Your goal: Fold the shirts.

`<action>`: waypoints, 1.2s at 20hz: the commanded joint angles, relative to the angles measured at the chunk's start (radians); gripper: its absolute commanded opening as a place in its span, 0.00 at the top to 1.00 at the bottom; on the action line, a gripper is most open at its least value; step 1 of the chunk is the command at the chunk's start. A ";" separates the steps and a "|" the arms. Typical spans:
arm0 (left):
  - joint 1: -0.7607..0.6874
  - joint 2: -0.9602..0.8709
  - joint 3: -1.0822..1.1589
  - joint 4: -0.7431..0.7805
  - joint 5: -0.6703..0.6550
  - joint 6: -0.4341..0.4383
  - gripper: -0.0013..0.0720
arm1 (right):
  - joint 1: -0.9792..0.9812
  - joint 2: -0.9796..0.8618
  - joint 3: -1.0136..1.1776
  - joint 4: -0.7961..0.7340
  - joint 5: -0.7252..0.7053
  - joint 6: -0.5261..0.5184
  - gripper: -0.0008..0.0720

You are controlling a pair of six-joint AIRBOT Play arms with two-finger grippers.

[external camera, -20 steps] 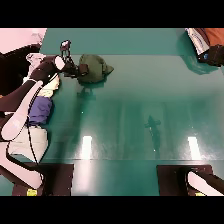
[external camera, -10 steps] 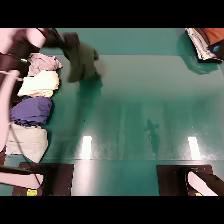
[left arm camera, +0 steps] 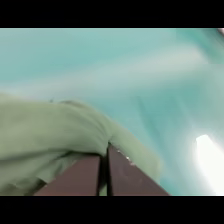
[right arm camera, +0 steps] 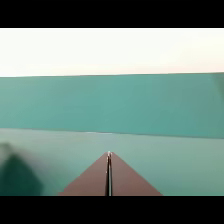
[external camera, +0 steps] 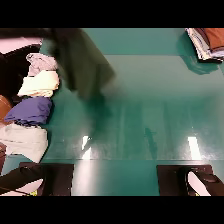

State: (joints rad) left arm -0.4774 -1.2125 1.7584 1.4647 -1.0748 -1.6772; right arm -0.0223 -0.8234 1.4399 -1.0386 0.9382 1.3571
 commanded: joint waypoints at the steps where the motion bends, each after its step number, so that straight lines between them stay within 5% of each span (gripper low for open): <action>1: -0.192 0.016 -0.219 -0.024 0.001 -0.001 0.95 | 0.000 -0.003 0.000 0.000 0.046 0.001 0.97; 2: -0.239 0.016 -0.307 -0.049 0.060 -0.001 0.95 | 0.000 -0.011 0.000 -0.001 0.063 0.001 0.97; 3: -0.273 0.016 -0.383 -0.071 0.122 0.002 0.71 | 0.000 -0.019 0.000 0.000 0.081 0.001 0.97; 4: -0.294 0.016 -0.446 -0.078 0.183 0.001 0.26 | 0.000 -0.031 0.000 0.000 0.103 0.002 0.97; 10: -0.035 0.027 -0.459 0.071 0.091 -0.010 0.24 | 0.000 -0.058 0.000 0.000 0.193 0.004 0.97; 15: 0.262 -0.063 -0.566 -0.097 0.164 -0.022 0.24 | 0.000 -0.058 0.000 0.000 0.208 0.004 0.97; 17: 0.299 -0.163 -0.571 -0.169 0.187 0.014 0.24 | 0.000 -0.058 0.000 0.000 0.211 0.004 0.93; 19: 0.299 -0.253 -0.571 -0.208 0.212 0.042 0.24 | 0.000 -0.058 0.000 0.000 0.218 0.005 0.71; 24: 0.299 -0.402 -0.571 -0.320 0.233 0.068 0.24 | 0.000 -0.058 0.000 0.000 0.218 0.005 0.71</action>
State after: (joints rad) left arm -0.1886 -1.5372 1.1900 1.2232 -0.8631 -1.6314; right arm -0.0223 -0.8810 1.4399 -1.0393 1.1530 1.3613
